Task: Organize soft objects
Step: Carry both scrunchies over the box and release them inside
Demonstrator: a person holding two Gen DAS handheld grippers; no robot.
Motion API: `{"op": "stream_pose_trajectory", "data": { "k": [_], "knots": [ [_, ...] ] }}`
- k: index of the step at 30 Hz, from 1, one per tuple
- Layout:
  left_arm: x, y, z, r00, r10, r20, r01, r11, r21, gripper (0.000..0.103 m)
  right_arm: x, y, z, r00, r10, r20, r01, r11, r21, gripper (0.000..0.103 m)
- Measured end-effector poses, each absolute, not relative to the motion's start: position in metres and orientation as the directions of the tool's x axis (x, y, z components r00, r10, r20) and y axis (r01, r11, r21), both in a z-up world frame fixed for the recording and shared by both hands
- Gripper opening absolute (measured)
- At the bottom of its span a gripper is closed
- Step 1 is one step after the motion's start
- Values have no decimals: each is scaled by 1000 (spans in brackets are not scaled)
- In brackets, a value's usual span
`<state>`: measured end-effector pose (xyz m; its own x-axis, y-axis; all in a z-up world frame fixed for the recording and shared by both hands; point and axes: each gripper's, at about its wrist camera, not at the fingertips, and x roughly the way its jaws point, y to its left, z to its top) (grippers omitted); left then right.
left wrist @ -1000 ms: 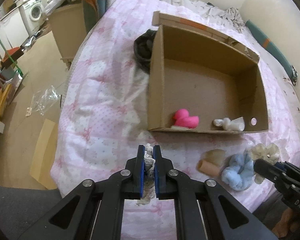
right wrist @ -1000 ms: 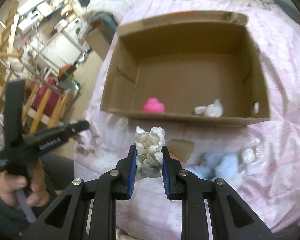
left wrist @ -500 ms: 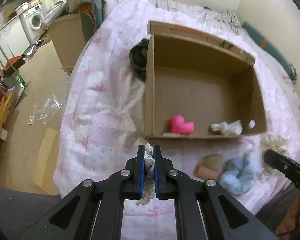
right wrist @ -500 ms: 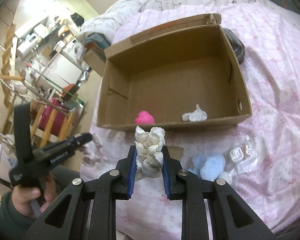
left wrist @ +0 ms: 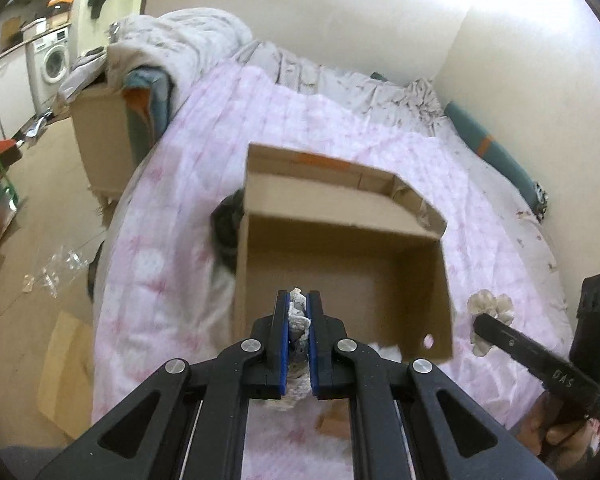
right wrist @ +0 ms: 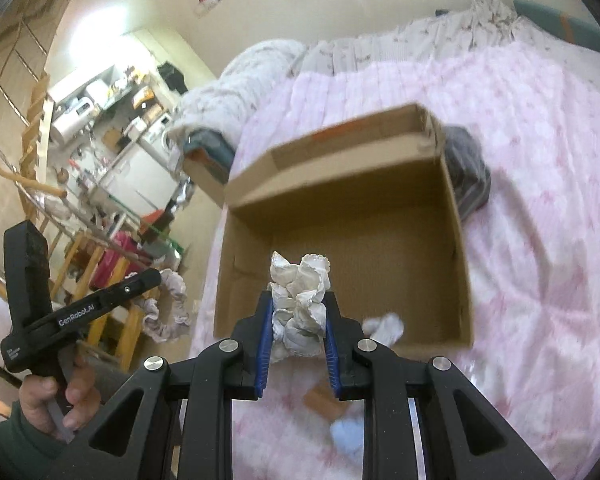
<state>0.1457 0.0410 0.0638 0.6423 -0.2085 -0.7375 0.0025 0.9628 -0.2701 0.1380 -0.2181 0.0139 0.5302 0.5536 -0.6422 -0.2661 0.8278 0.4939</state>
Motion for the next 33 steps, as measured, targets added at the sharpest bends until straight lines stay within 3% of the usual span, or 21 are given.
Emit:
{"op": "stream_pose_trajectory", "data": {
  "k": [13,33],
  "knots": [
    [185,20,-10,593,-216,-776,29,968,-248,7,167,-227,-26,514,511,-689,-178,849,497,25],
    [180,-5,-31,569,-131,-812,68,991,-112,7,179,-216,-82,356,403,-843,-93,913,398,25]
  ]
}}
